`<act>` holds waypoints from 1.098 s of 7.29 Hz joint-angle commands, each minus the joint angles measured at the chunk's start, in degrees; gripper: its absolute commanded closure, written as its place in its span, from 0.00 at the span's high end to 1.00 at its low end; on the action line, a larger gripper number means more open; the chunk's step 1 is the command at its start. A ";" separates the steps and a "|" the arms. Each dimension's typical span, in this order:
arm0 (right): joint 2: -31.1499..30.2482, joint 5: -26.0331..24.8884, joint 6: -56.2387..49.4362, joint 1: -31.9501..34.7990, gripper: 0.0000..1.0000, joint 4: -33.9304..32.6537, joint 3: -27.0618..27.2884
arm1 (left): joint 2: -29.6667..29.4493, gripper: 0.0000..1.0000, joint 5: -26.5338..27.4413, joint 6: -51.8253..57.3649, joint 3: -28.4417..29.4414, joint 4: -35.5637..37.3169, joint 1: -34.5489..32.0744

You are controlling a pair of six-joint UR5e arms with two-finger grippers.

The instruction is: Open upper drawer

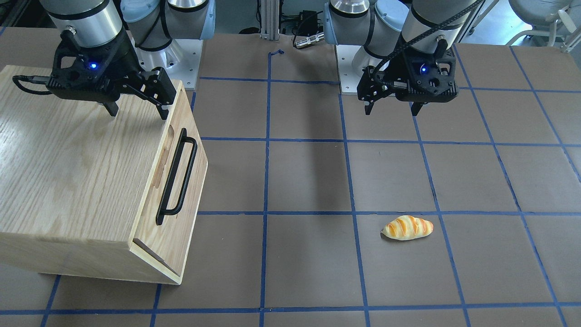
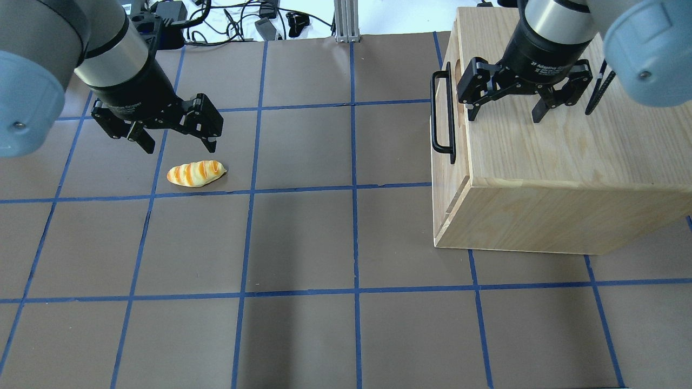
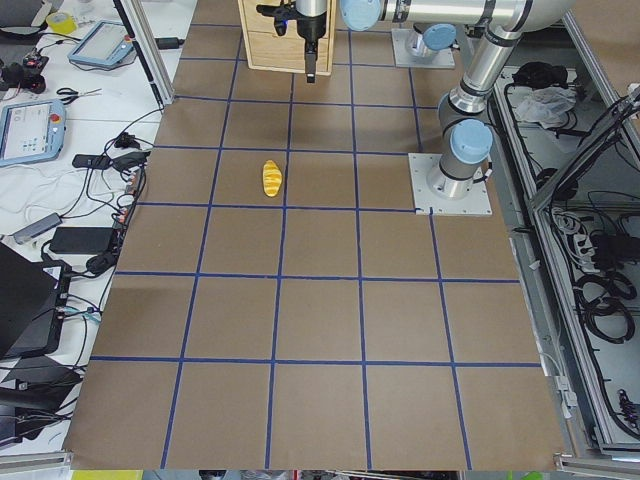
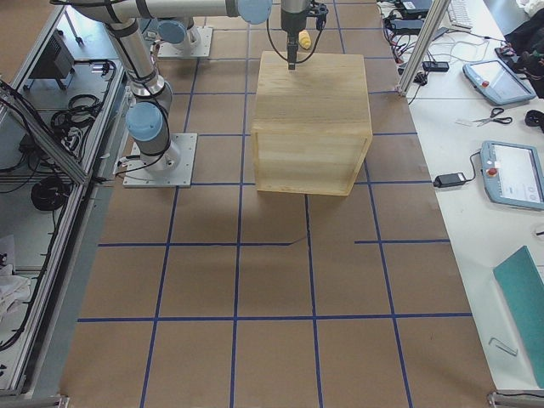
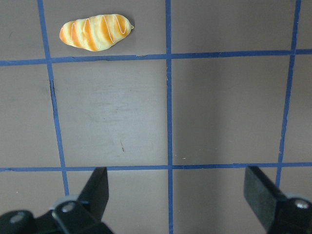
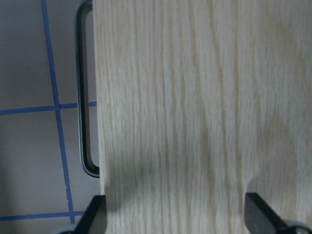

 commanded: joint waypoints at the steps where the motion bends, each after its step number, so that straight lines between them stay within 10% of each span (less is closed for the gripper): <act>1: 0.00 0.04 0.00 0.00 1.00 0.00 0.00 | -0.08 1.00 -0.20 0.14 -0.06 0.31 0.24; 8: 0.00 0.04 0.00 0.00 1.00 0.00 0.00 | -2.63 1.00 -0.39 0.22 -0.40 4.26 1.03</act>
